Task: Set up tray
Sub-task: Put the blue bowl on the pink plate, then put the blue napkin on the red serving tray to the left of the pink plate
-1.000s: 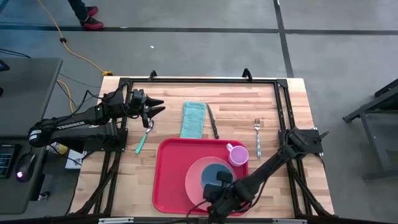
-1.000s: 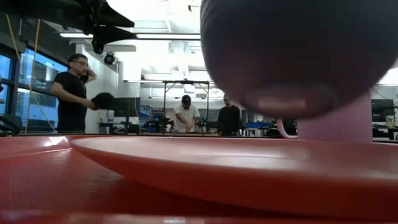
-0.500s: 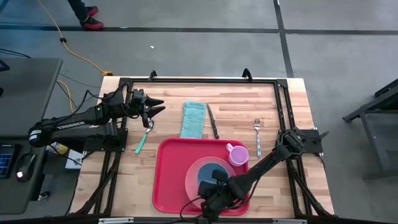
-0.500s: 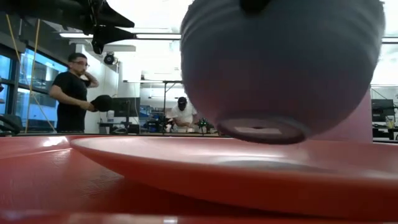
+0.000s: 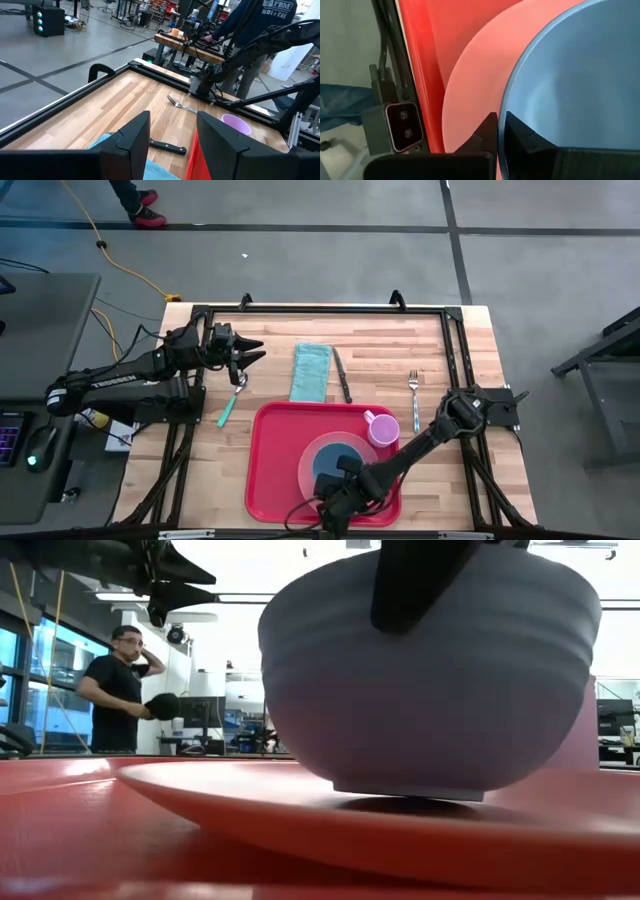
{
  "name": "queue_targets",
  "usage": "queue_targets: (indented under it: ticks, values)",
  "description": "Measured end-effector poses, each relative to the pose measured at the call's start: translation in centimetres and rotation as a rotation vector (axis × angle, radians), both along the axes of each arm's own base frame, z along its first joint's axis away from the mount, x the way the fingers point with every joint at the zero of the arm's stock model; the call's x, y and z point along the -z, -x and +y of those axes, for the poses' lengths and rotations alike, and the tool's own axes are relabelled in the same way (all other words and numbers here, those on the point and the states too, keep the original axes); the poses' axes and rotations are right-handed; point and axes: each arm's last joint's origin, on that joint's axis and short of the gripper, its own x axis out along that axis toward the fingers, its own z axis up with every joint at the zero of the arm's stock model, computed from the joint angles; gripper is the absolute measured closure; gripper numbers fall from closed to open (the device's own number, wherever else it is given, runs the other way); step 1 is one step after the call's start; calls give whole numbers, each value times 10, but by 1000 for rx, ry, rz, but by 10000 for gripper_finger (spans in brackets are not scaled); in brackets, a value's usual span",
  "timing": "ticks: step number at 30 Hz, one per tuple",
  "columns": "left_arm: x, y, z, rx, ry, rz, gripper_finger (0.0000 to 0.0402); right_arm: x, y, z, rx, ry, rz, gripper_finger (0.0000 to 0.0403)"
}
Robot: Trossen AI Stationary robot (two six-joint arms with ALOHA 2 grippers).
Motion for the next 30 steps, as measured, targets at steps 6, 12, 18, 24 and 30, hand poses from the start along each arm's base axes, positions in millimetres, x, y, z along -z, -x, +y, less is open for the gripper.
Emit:
queue_targets:
  ticks: [6,12,18,24,30]
  values:
    - [0,0,0,0,0,1,207,-1,1,0,8,-36,21,400]
    - [0,0,0,1,0,1,207,0,2,1,13,-77,56,377]
    - [0,0,0,2,0,1,207,2,5,-1,42,-69,89,334]
    - [0,0,0,2,0,1,207,2,1,-7,57,-72,91,293]
    - [0,0,0,5,0,1,207,1,-6,-14,38,-178,142,260]
